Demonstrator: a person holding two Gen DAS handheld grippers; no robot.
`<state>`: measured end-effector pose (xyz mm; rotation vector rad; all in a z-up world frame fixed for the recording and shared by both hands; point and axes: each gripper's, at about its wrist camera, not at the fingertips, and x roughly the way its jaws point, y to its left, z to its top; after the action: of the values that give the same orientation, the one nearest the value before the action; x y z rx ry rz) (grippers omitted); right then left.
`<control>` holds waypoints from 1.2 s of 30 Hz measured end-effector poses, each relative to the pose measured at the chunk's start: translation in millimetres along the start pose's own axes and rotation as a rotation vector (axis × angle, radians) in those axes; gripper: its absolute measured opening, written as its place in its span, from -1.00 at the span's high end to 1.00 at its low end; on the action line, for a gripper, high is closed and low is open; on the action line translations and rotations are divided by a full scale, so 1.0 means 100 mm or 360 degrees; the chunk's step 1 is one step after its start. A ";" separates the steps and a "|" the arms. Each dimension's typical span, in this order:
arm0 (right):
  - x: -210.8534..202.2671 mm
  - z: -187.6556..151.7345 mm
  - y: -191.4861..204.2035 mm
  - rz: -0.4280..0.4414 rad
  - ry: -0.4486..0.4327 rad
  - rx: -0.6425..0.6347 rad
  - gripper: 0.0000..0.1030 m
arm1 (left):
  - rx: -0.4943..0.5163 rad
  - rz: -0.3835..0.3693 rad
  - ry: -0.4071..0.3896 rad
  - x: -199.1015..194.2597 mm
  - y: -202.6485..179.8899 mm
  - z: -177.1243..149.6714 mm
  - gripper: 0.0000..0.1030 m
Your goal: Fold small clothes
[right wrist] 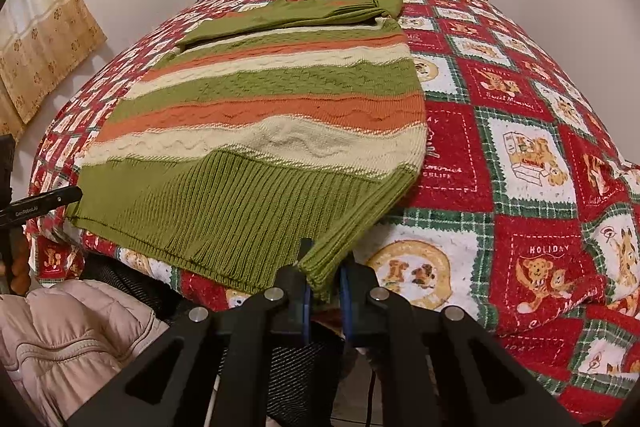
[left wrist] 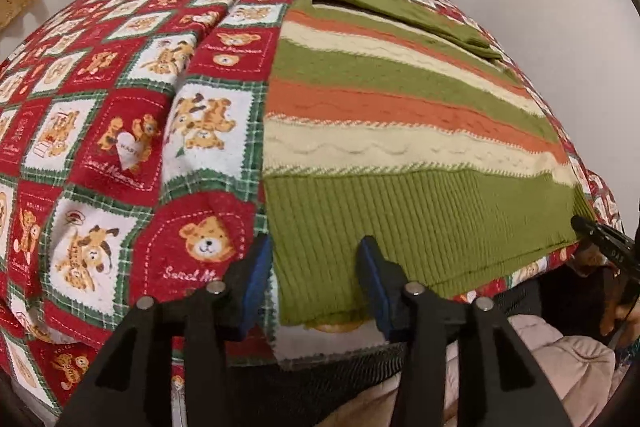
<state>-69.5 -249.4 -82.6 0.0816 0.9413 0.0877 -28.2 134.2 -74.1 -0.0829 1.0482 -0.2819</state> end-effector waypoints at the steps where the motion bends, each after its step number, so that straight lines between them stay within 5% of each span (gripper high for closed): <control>1: 0.00 0.00 0.00 0.0001 0.0000 0.0002 0.79 | 0.0006 -0.0008 0.0012 0.00 -0.01 -0.01 -0.07; 5: 0.00 0.00 -0.01 0.0003 -0.0001 0.0004 0.79 | 0.0003 -0.0016 0.0028 0.00 -0.04 -0.01 -0.01; 6: 0.00 0.00 0.00 0.0003 -0.0002 0.0006 0.79 | -0.0016 -0.0010 0.0024 0.00 -0.02 -0.01 0.07; 8: 0.00 0.00 -0.01 0.0007 -0.0003 0.0008 0.79 | -0.0055 0.0034 0.0013 0.00 0.03 0.00 0.67; 14: 0.00 -0.01 -0.02 0.0025 -0.0002 0.0010 0.82 | -0.0159 -0.0054 0.0005 -0.03 0.11 0.02 0.88; 19: -0.16 0.15 -0.12 0.0207 -0.0056 0.0120 0.87 | -0.0194 -0.0233 -0.0022 -0.11 0.08 0.18 0.89; 26: -0.17 0.76 -0.31 0.0465 -0.0217 0.0343 0.87 | -0.0092 -0.0315 -0.0057 -0.01 -0.11 0.84 0.89; 36: 0.58 1.68 -0.67 0.0378 -0.0236 0.0593 0.88 | -0.0020 -0.0157 -0.0173 0.32 -0.07 1.78 0.90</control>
<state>103.1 -314.4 -37.8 0.5383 0.7873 0.1232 138.7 107.5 -10.8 -0.1600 0.9393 -0.3561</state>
